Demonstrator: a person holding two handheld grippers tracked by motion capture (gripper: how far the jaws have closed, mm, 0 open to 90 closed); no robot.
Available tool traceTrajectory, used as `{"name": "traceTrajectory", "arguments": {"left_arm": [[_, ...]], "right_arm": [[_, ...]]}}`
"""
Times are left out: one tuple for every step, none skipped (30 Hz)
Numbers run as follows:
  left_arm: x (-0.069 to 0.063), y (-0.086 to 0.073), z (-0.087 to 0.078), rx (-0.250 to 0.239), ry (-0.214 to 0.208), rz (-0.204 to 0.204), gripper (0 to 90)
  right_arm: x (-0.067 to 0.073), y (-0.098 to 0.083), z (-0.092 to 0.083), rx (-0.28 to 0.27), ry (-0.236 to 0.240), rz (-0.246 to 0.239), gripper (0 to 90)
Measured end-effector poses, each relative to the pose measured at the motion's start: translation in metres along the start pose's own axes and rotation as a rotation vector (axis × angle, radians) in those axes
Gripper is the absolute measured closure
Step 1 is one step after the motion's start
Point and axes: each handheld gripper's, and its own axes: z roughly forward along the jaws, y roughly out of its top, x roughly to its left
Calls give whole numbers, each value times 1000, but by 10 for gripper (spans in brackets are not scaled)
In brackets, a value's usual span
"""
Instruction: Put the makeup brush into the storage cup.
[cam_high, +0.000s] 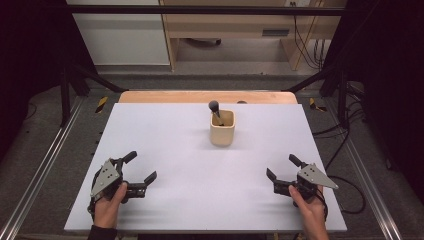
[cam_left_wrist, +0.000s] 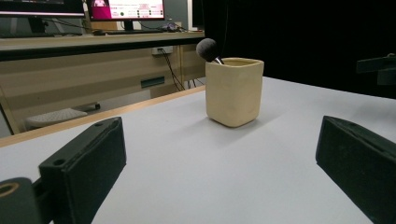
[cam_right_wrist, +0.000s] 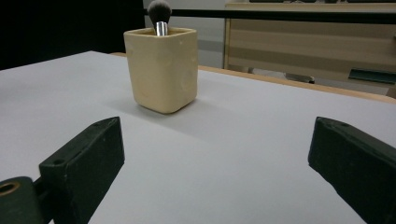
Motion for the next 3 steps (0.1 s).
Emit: {"name": "traceTrajectory", "arguments": {"left_arm": [[0, 0, 0, 0, -1, 0, 14], [0, 0, 0, 0, -3, -1, 14], [0, 0, 0, 0, -4, 0, 14]], "right_arm": [[0, 0, -1, 1, -3, 5, 39], [-1, 0, -1, -9, -4, 1, 39], [-1, 0, -2, -8, -4, 4, 39]]}}
